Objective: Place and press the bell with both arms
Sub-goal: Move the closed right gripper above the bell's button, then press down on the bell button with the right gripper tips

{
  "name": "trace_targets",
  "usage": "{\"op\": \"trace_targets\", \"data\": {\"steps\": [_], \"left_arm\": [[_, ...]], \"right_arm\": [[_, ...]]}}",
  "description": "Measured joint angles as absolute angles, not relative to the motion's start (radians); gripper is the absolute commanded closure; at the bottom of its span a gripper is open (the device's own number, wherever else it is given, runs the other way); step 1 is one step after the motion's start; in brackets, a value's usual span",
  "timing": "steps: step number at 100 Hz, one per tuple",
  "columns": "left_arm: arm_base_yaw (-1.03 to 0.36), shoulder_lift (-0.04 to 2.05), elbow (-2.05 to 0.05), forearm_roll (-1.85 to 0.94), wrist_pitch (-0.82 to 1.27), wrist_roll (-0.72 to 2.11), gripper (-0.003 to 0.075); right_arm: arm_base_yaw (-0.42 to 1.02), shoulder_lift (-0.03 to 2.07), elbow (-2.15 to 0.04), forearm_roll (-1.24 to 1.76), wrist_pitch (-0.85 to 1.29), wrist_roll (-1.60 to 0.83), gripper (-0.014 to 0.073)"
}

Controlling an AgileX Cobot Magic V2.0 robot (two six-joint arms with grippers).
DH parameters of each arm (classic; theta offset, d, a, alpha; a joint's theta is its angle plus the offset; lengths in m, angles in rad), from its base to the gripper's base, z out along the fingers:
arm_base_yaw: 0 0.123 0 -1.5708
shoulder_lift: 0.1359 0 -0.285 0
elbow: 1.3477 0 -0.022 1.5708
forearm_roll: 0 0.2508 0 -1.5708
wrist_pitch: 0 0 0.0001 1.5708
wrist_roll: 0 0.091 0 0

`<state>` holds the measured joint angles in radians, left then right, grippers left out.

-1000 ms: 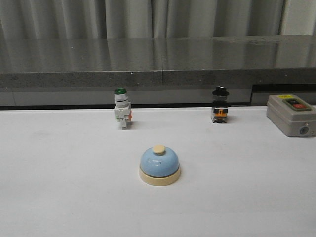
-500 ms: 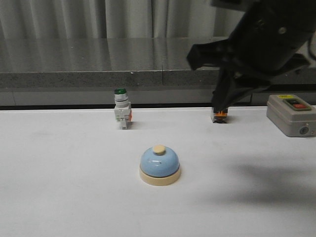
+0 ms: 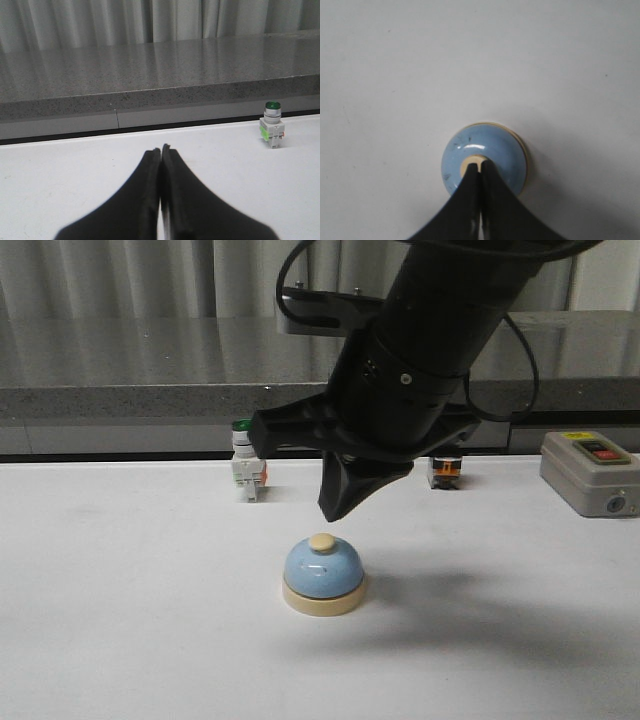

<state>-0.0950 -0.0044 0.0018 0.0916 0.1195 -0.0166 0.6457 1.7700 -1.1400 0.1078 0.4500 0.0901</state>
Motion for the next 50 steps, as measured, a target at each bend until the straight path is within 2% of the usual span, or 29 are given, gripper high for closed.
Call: {"op": "trace_targets", "data": {"steps": [50], "left_arm": [[-0.095,-0.004,0.002,0.092,0.119,-0.017,0.0739]], "right_arm": [[0.651,1.833,-1.152,0.108,0.450,0.090,0.0654]]}}
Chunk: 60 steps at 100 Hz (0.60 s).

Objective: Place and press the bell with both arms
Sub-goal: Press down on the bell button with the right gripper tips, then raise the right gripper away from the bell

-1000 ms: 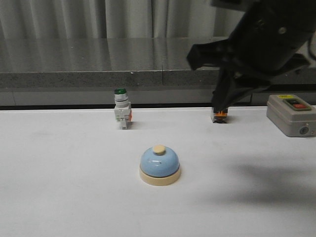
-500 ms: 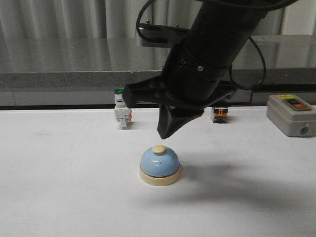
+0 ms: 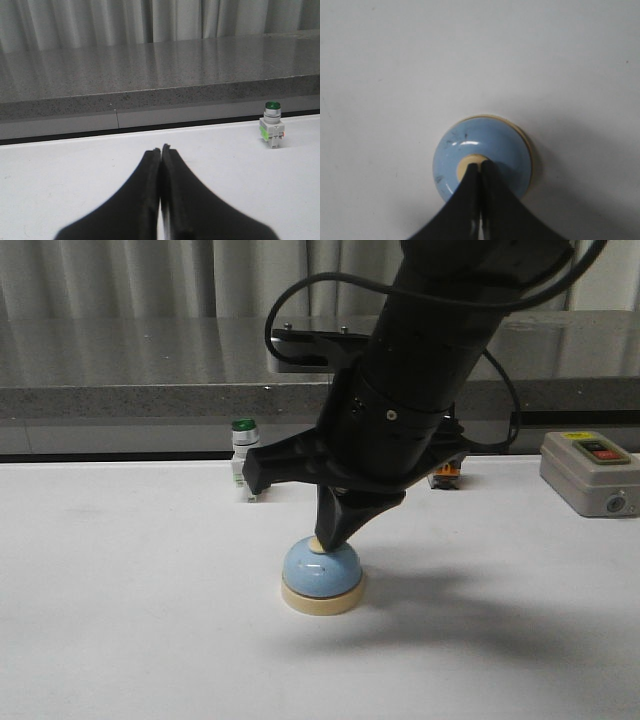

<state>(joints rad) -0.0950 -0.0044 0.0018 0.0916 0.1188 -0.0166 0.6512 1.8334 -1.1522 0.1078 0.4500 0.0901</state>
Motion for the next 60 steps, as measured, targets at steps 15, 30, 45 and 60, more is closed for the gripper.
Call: {"op": "trace_targets", "data": {"steps": [15,30,45,60], "left_arm": [[-0.095,-0.004,0.002,0.092,0.119,-0.017,0.0740],[-0.095,-0.004,0.002,0.092,0.119,-0.017,0.0739],[-0.095,-0.004,0.002,0.092,0.119,-0.017,0.0739],[-0.095,-0.004,0.002,0.092,0.119,-0.017,0.0740]], "right_arm": [[0.651,1.837,-1.157,0.108,0.450,0.090,0.0654],[0.651,1.814,-1.157,0.108,0.458,0.090,0.0654],[0.649,1.734,-1.157,0.099,0.474,0.090,0.0654],[0.615,1.637,-1.154,0.077,0.501,0.090,0.0654]]}}
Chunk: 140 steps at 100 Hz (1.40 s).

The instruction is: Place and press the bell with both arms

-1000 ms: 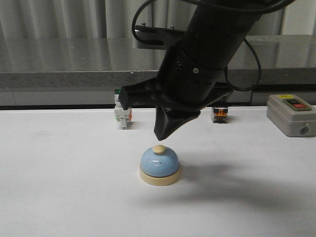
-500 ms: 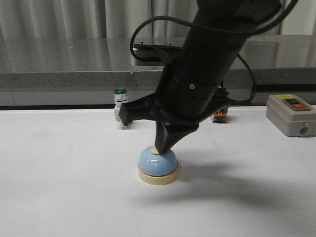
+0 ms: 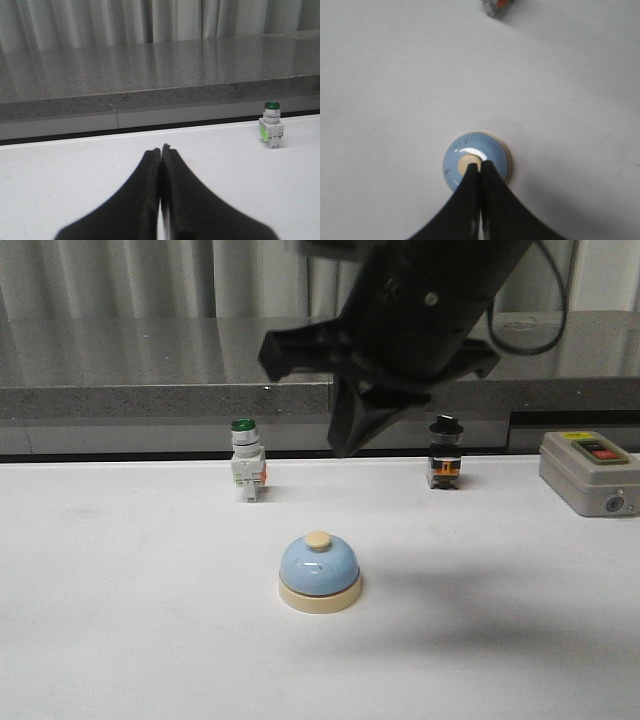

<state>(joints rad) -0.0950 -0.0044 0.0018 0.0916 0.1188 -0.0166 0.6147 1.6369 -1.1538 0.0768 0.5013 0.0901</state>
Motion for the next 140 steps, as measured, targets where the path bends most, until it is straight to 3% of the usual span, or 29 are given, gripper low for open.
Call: {"op": "trace_targets", "data": {"steps": [68,109,140], "left_arm": [[-0.095,-0.004,0.002,0.092,0.119,-0.017,0.0740],[-0.095,-0.004,0.002,0.092,0.119,-0.017,0.0740],[-0.095,-0.004,0.002,0.092,0.119,-0.017,0.0740]], "right_arm": [[0.266,0.990,-0.729,0.037,0.520,0.090,0.0654],[0.245,0.499,-0.499,0.028,0.513,0.090,0.0654],[0.245,0.411,-0.483,0.029,0.533,0.090,0.0654]]}}
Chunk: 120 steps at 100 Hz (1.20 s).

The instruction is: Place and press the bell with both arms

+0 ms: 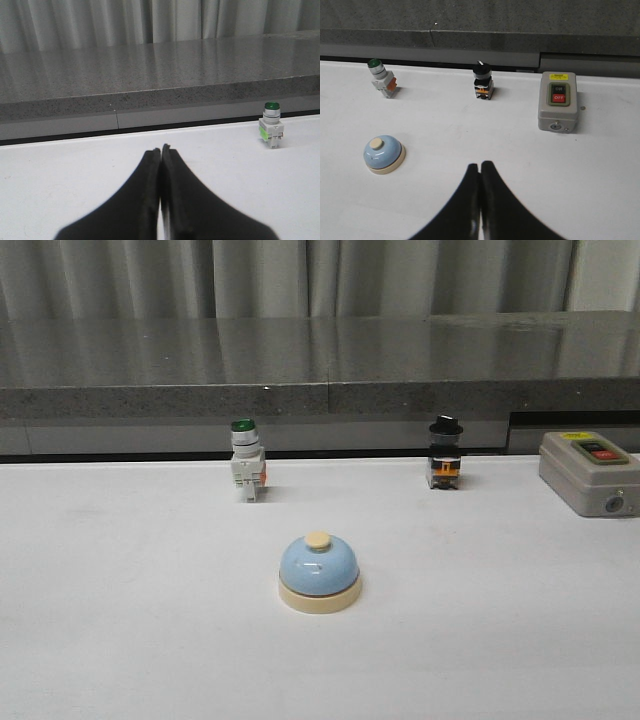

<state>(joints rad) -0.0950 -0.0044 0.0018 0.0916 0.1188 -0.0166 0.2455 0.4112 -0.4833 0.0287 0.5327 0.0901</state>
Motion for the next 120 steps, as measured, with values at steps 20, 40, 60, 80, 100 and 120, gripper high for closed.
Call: {"op": "trace_targets", "data": {"steps": [20,40,60,80,100,120], "left_arm": [[-0.095,-0.004,0.002,0.092,0.119,-0.017,0.0740],[-0.095,-0.004,0.002,0.092,0.119,-0.017,0.0739],[-0.095,-0.004,0.002,0.092,0.119,-0.017,0.0740],[-0.095,-0.004,0.002,0.092,0.119,-0.017,0.0740],[-0.095,-0.004,0.002,0.092,0.119,-0.017,0.0740],[-0.095,-0.004,0.002,0.092,0.117,-0.017,0.0739]], "right_arm": [[0.245,0.411,-0.483,0.029,0.533,0.090,0.0654],[0.245,0.411,-0.479,0.017,0.533,0.090,0.0654],[0.245,0.375,-0.425,-0.009,0.511,0.090,0.0654],[0.243,0.239,-0.306,-0.020,0.453,0.090,0.0654],[0.177,0.081,-0.189,-0.023,0.406,0.090,0.0654],[0.142,-0.009,-0.094,-0.024,0.368,0.090,0.0654]]}}
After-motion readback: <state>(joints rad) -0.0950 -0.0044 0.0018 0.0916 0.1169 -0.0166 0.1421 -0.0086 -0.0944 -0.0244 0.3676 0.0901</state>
